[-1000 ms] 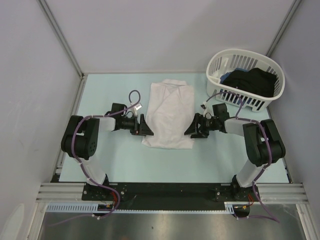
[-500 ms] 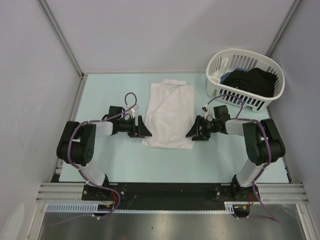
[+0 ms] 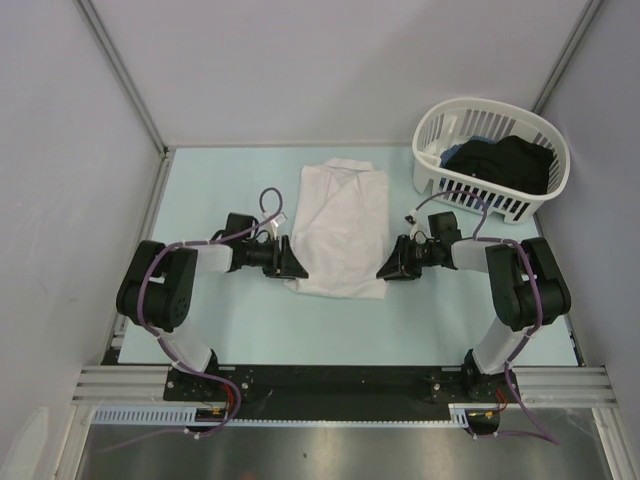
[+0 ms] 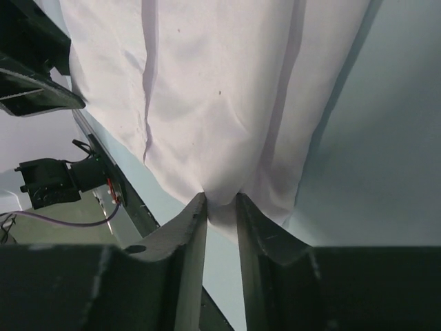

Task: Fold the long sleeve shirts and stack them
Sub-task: Fold the shirt

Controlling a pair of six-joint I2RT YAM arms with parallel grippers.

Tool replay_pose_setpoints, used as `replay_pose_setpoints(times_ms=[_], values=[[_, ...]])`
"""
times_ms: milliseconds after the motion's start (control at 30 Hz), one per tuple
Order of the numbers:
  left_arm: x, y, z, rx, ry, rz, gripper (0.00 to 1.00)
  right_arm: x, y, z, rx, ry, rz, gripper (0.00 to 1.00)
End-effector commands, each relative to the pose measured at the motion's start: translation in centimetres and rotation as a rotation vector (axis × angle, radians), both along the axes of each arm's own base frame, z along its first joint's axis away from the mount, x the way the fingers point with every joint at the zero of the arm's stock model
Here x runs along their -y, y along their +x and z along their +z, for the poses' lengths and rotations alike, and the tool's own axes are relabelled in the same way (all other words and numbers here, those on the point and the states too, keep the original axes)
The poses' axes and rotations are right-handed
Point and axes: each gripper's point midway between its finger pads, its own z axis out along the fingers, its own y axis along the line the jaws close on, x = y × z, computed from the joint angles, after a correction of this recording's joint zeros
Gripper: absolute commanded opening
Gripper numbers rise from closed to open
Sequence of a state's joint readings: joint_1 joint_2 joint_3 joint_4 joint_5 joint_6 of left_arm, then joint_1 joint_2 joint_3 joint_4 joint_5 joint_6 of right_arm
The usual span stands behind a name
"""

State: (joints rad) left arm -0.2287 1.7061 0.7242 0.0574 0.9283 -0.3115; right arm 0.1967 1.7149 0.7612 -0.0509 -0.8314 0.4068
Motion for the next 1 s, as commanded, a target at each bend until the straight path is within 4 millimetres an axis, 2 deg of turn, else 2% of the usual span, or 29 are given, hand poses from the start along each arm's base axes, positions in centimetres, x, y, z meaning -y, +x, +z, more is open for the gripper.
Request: replay_pose_setpoints(times_ms=[0,33,100,133,167,267,333,433,467,667,700,767,833,867,900,967], values=[[-0.3,-0.7,1.9,0.039,0.016,-0.085,0.46,0.3,0.9,1.3,0.057,0.006,0.019,0.26],[-0.8,-1.8,1.6,-0.017,0.045,-0.098,0.45,0.4,0.5,1.3,0.042,0.0,0.023,0.25],[-1.5,-2.1,1.3,-0.005,0.106,-0.123,0.44,0.6,0.6,1.4,0.049,-0.013,0.036,0.21],[-2.0,-3.2,1.0,-0.059,0.136,-0.134,0.44,0.6,0.3,1.3,0.036,-0.019,0.04,0.21],[-2.4,-3.4,0.7,-0.068,0.163,-0.135,0.45,0.7,0.4,1.4,0.038,-0.026,0.042,0.2],[-3.9,-3.3,-0.3,-0.075,0.255,-0.118,0.58,0.7,-0.1,1.1,0.03,-0.037,0.056,0.21],[-4.5,-2.6,-0.7,-0.067,0.28,-0.091,0.6,0.5,-0.2,1.0,0.029,-0.041,0.062,0.24],[-5.1,-0.9,-0.6,-0.042,0.269,-0.042,0.58,0.3,-0.5,1.2,0.027,-0.044,0.086,0.37],[-5.5,-0.4,-0.3,-0.032,0.254,-0.025,0.58,0.4,-0.6,1.4,0.032,-0.052,0.091,0.49],[-4.2,1.3,3.4,0.097,0.093,-0.033,0.63,1.4,-0.4,3.6,0.082,-0.071,0.128,0.57],[-4.1,2.3,4.0,0.107,0.09,-0.017,0.63,1.5,0.0,3.9,0.097,-0.074,0.125,0.57],[-4.3,4.1,3.2,0.106,0.124,0.016,0.62,1.5,1.4,4.6,0.141,-0.083,0.104,0.58],[-4.3,6.5,3.6,0.139,0.154,0.044,0.62,1.3,3.1,4.4,0.178,-0.099,0.088,0.59],[-4.1,7.0,2.6,0.121,0.174,0.044,0.61,1.4,4.1,4.7,0.202,-0.111,0.074,0.6],[-4.0,8.4,3.3,0.15,0.186,0.051,0.61,1.3,4.9,4.6,0.219,-0.121,0.071,0.61],[-3.4,9.0,2.4,0.139,0.208,0.038,0.63,1.3,6.1,3.6,0.226,-0.142,0.067,0.61]])
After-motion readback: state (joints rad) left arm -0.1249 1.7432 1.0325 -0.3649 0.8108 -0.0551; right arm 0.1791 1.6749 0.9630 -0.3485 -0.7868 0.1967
